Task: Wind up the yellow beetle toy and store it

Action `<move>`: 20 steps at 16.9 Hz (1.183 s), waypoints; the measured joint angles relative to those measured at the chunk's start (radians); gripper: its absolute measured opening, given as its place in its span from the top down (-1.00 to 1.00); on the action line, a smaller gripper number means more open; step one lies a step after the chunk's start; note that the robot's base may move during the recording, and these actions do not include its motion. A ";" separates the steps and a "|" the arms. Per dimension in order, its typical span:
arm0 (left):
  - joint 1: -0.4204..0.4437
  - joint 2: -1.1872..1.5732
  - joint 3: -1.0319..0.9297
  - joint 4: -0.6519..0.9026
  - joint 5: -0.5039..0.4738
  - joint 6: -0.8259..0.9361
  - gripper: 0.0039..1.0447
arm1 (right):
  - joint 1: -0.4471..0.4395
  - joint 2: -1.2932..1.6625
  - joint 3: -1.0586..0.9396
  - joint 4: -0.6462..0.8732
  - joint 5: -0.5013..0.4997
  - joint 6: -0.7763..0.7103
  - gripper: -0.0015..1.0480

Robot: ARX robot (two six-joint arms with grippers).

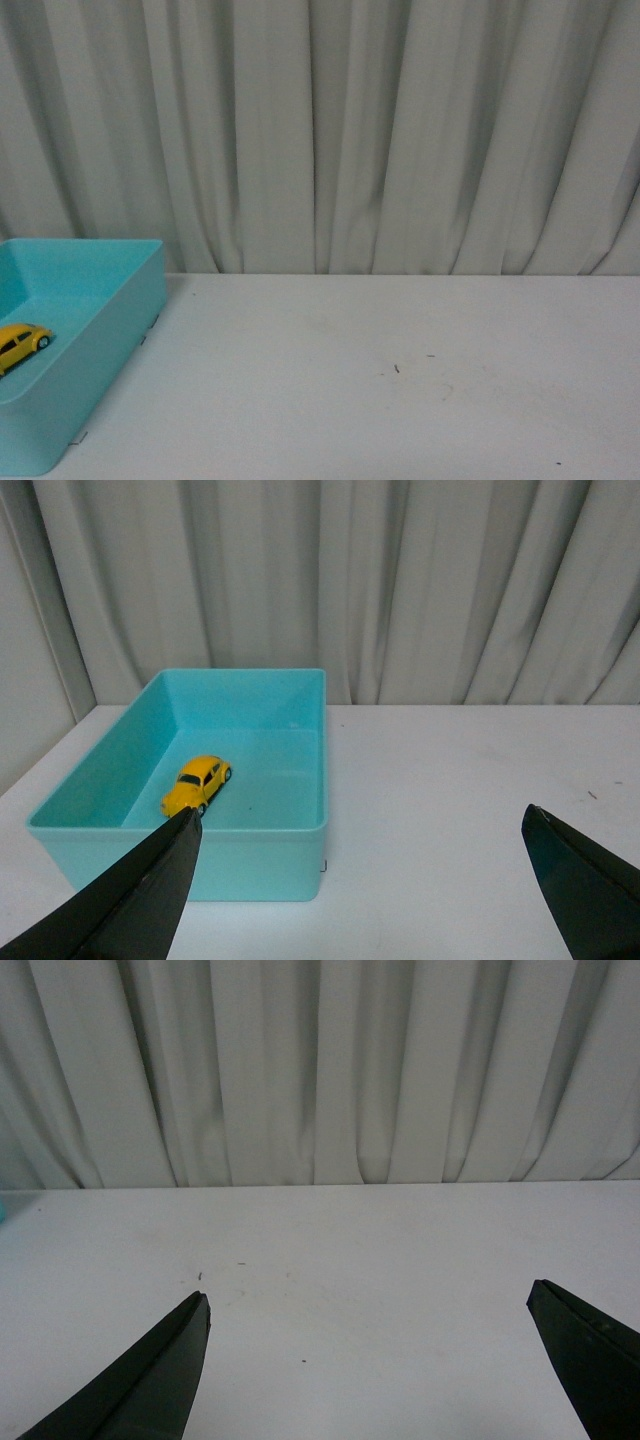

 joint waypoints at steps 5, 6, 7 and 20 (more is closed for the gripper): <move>0.000 0.000 0.000 0.000 0.000 0.000 -0.88 | 0.000 0.000 0.000 0.000 0.000 0.000 -0.87; 0.000 0.000 0.000 0.000 0.000 0.000 -0.88 | 0.000 0.000 0.000 0.000 0.000 0.000 -0.87; 0.000 0.000 0.000 0.001 0.000 0.000 -0.88 | 0.000 0.000 0.000 0.001 0.000 0.000 -0.87; 0.000 0.000 0.000 0.000 0.000 0.000 -0.88 | 0.000 0.000 0.000 0.000 0.001 0.004 -0.87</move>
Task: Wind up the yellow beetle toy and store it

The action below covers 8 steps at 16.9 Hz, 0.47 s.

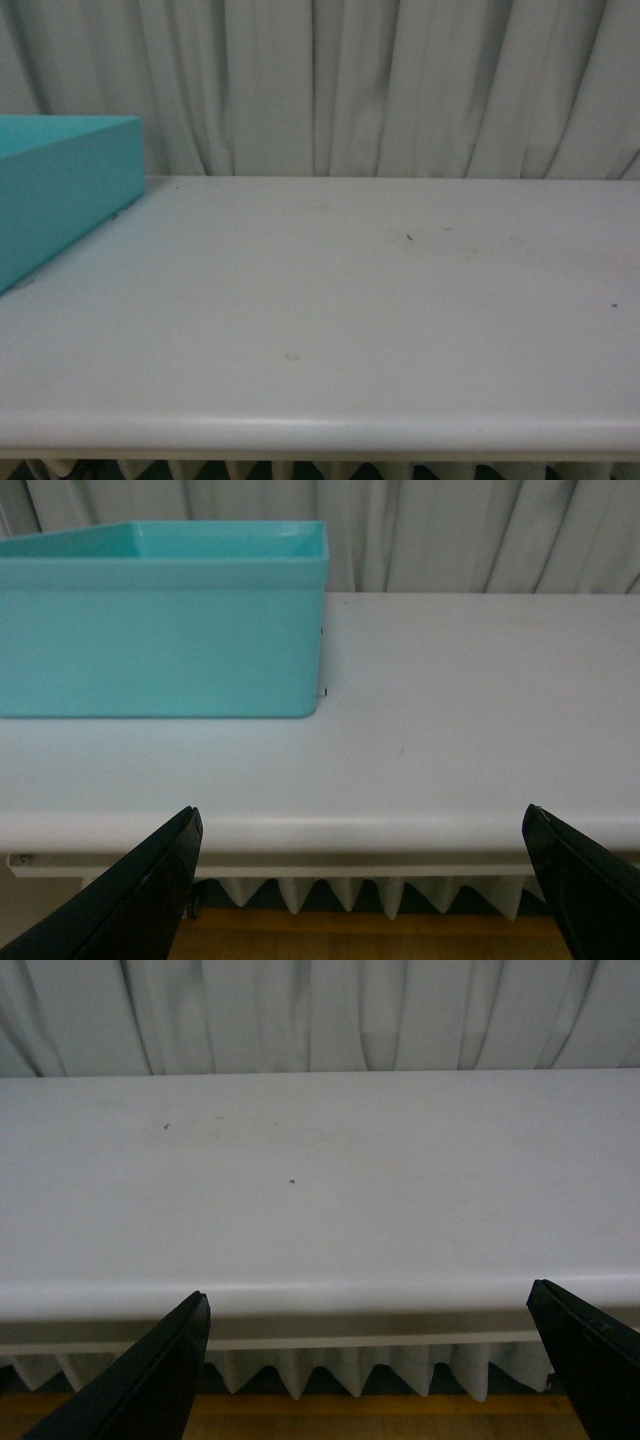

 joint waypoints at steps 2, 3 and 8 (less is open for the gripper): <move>0.000 0.000 0.000 0.000 -0.001 0.000 -0.88 | 0.000 0.000 0.000 0.000 -0.002 0.000 -0.87; 0.000 0.000 0.000 0.001 0.000 0.000 -0.88 | 0.000 0.000 0.000 0.000 -0.001 0.000 -0.87; 0.000 0.000 0.000 0.000 -0.001 0.000 -0.88 | 0.000 0.000 0.000 0.001 -0.002 0.000 -0.87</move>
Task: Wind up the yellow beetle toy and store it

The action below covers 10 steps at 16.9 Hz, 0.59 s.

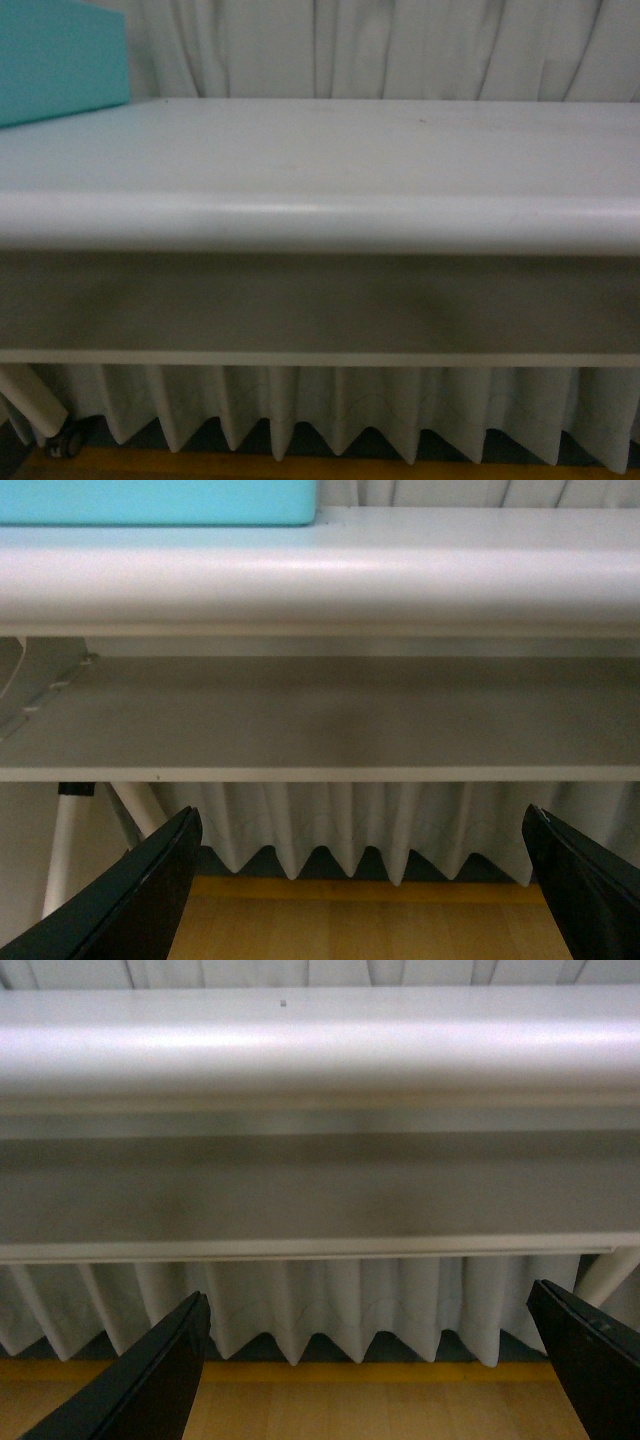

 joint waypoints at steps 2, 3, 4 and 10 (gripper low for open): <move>0.000 0.000 0.000 0.001 0.001 0.000 -0.88 | 0.000 0.000 0.000 -0.001 0.001 0.000 -0.87; 0.000 0.000 0.000 0.000 0.001 0.000 -0.88 | 0.000 0.000 0.000 -0.001 0.000 0.000 -0.87; 0.000 0.000 0.000 0.000 0.002 0.000 -0.88 | 0.000 0.000 0.000 -0.001 0.000 0.000 -0.87; 0.000 0.000 0.000 -0.002 0.001 0.000 -0.88 | 0.000 0.000 0.000 -0.003 0.000 0.000 -0.87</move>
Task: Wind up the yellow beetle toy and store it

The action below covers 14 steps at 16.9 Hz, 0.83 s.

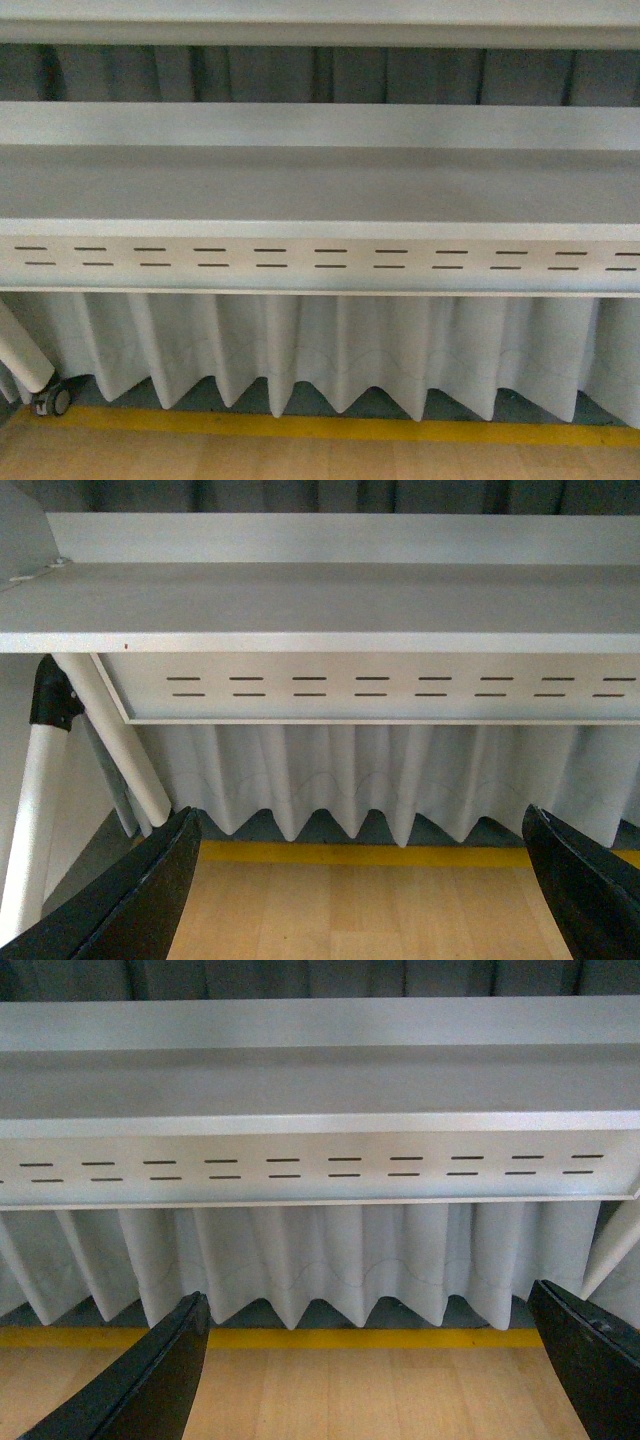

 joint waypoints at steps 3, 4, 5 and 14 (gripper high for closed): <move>0.000 0.000 0.000 0.001 0.000 0.000 -0.88 | 0.000 0.000 0.000 0.001 0.000 0.000 -0.87; 0.000 0.000 0.000 0.001 0.000 0.000 -0.88 | 0.000 0.000 0.000 0.001 0.000 0.000 -0.87; 0.000 0.000 0.000 0.001 0.000 0.000 -0.88 | 0.000 0.000 0.000 0.001 0.000 0.000 -0.87; 0.000 0.000 0.000 0.001 0.000 0.000 -0.88 | 0.000 0.000 0.000 0.001 0.000 0.000 -0.87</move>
